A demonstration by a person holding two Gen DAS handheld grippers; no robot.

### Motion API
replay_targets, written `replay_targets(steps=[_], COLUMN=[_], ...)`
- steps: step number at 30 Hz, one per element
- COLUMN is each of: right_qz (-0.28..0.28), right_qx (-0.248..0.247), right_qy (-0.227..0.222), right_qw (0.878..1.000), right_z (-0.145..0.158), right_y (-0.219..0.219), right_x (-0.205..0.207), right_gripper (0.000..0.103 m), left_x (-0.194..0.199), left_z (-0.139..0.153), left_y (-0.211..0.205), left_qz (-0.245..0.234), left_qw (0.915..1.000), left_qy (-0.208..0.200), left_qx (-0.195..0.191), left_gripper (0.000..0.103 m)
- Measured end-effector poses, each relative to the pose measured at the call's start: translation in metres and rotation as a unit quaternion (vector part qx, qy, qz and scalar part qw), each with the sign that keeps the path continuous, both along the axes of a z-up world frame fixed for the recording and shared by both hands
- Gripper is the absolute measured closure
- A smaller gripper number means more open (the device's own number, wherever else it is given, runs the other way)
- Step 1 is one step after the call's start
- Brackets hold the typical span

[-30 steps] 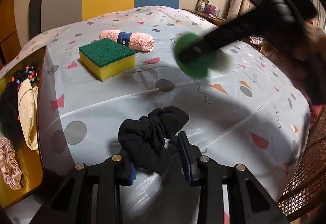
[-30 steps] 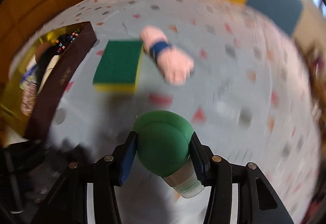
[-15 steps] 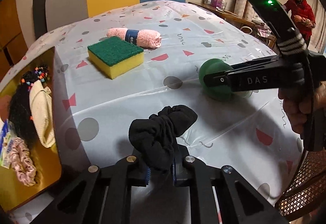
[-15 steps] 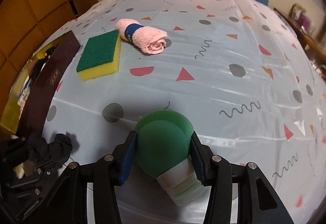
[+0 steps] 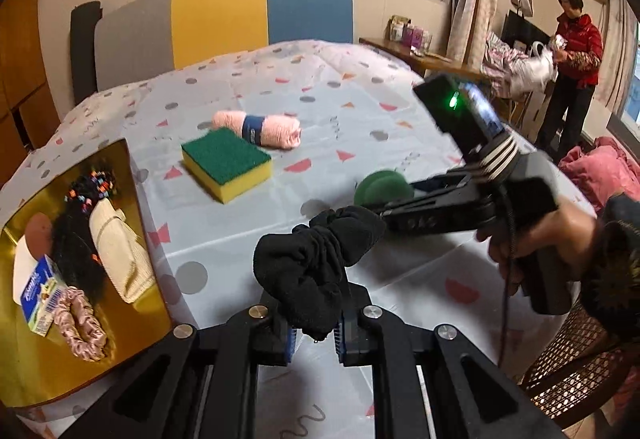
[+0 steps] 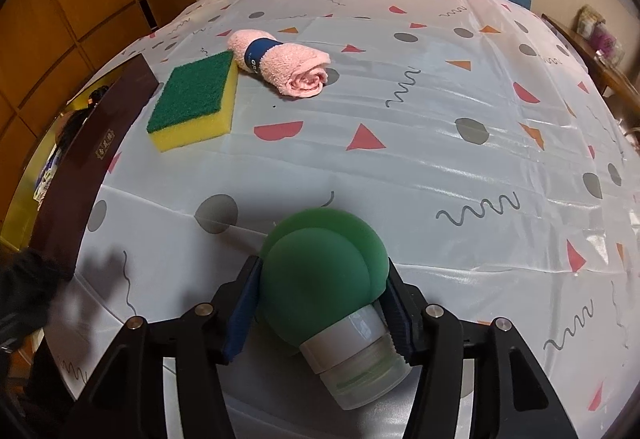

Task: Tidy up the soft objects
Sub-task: 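Carry the black scrunchie toward the gold tray with the left tool while the right tool holds the bottle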

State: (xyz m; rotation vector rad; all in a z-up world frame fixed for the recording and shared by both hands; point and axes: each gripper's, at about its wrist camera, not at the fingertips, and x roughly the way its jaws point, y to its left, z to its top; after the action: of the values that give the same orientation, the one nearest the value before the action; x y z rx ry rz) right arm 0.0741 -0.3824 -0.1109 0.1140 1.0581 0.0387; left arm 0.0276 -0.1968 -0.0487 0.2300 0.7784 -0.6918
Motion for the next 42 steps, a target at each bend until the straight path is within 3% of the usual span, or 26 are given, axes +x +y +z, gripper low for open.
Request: replay_targets(steps=[13, 22, 25, 30, 36, 42], right_qz=[0.015, 0.022, 0.023, 0.024, 0.024, 0.023], right_qx=[-0.031, -0.039, -0.04, -0.043, -0.044, -0.043], right_qy=[-0.016, -0.02, -0.021, -0.021, -0.02, -0.02], right_qw=[0.999, 0.999, 0.999, 0.999, 0.999, 0.999], right_z=[-0.001, -0.001, -0.001, -0.001, 0.0, -0.001], right_y=[0.007, 0.008, 0.009, 0.009, 0.01, 0.009], right_x=[-0.003, -0.004, -0.004, -0.004, -0.004, -0.003], right_gripper=[0.045, 0.045, 0.045, 0.045, 0.045, 0.045], left_x=[-0.007, -0.002, 0.007, 0.027, 0.058, 0.087], left_z=[0.027, 0.062, 0.074, 0.08, 0.051, 0.018], left_y=[0.019, 0.069, 0.101, 0.168, 0.243, 0.268], left_qz=[0.012, 0.05, 0.084, 0.169, 0.275, 0.312], left_qw=[0.9992, 0.9937, 0.988, 0.9765, 0.9543, 0.9443], left_qy=[0.003, 0.016, 0.024, 0.018, 0.045, 0.077], left_qx=[-0.039, -0.1, -0.127, -0.132, -0.107, -0.071], left_gripper=[0.09, 0.09, 0.09, 0.09, 0.09, 0.09])
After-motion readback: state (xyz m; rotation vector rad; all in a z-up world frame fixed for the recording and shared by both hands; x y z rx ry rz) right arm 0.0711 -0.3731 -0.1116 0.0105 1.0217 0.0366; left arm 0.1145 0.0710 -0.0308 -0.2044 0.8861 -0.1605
